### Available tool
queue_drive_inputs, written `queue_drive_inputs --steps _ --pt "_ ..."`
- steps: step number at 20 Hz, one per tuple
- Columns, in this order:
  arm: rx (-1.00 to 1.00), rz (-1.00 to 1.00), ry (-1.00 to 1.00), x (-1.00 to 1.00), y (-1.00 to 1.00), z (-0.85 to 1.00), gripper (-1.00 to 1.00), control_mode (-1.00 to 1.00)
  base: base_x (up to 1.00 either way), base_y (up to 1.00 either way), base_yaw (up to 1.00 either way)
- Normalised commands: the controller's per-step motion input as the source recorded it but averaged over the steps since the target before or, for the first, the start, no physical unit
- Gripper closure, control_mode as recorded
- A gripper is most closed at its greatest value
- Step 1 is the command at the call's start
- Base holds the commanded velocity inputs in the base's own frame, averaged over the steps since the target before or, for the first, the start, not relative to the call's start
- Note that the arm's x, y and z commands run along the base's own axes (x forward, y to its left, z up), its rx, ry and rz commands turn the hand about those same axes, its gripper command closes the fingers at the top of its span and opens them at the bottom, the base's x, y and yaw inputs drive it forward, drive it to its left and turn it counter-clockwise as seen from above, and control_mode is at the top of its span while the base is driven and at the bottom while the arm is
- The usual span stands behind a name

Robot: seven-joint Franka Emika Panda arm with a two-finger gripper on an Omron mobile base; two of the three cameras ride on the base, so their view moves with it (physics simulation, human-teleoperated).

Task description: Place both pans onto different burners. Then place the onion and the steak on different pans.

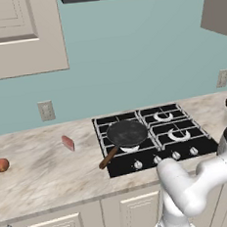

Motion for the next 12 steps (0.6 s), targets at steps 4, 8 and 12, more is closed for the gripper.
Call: queue_drive_inputs --steps 4,8,12 --pt "0.06 0.11 -0.21 -0.19 -0.09 0.64 1.0 -1.0 0.0 0.0 0.0" --pt "0.04 0.14 -0.23 -0.16 0.07 0.63 1.0 -1.0 0.0 0.0 0.0" --pt "0.0 0.13 -0.15 -0.06 0.23 0.45 1.0 -1.0 0.0 0.0 0.0"
